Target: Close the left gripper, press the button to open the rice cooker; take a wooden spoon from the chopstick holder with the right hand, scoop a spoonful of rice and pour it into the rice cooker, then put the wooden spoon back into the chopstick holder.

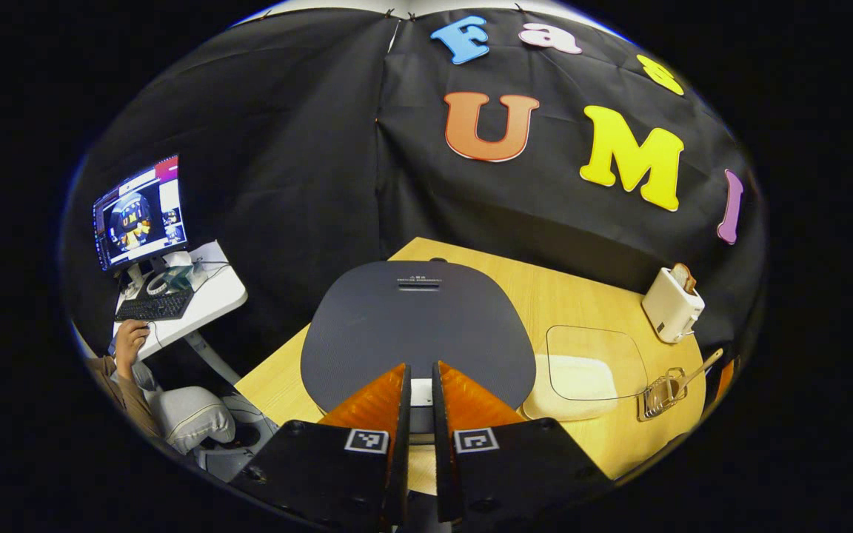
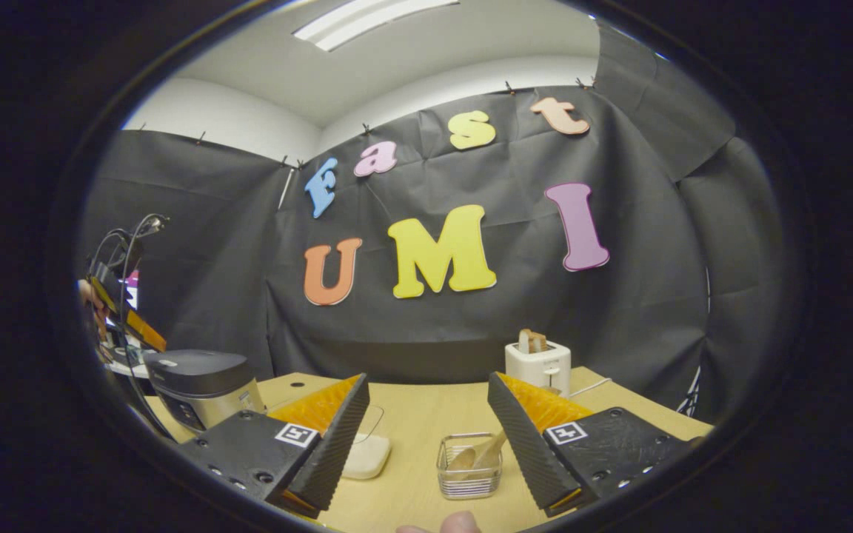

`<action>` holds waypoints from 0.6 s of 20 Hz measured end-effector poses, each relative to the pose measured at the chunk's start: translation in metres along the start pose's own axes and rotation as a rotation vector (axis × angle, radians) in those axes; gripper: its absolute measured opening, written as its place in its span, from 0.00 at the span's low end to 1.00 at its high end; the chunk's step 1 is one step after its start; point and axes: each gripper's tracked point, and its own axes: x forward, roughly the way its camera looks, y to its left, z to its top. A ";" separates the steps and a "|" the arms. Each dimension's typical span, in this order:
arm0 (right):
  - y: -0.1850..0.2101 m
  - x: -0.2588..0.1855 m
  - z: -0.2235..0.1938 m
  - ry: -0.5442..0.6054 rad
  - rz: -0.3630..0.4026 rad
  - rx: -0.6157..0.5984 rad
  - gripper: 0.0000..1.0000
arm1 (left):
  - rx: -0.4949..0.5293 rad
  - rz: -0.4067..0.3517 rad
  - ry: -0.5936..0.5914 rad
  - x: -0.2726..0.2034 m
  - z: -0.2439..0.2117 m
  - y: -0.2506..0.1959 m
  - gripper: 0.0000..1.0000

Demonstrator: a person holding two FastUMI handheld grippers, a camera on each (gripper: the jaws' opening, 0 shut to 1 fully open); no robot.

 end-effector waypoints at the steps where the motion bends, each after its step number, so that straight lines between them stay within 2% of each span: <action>1: -0.002 0.001 -0.001 -0.001 -0.001 -0.007 0.95 | 0.000 -0.006 0.012 0.002 -0.002 -0.001 0.16; 3: -0.011 0.002 -0.005 0.001 -0.021 -0.016 0.95 | -0.008 -0.022 0.024 0.005 -0.003 -0.005 0.09; 4: -0.011 0.002 -0.008 0.006 -0.020 -0.008 0.91 | -0.020 -0.028 0.034 0.007 -0.005 -0.007 0.05; 5: -0.012 0.002 -0.009 0.009 -0.017 0.003 0.95 | -0.030 -0.031 0.050 0.010 -0.008 -0.008 0.04; 8: -0.015 0.002 -0.011 0.009 -0.020 0.022 0.95 | -0.027 -0.023 0.060 0.009 -0.009 -0.007 0.03; 12: -0.016 0.001 -0.028 0.024 -0.013 0.065 0.95 | 0.033 -0.007 0.075 0.012 -0.018 -0.006 0.03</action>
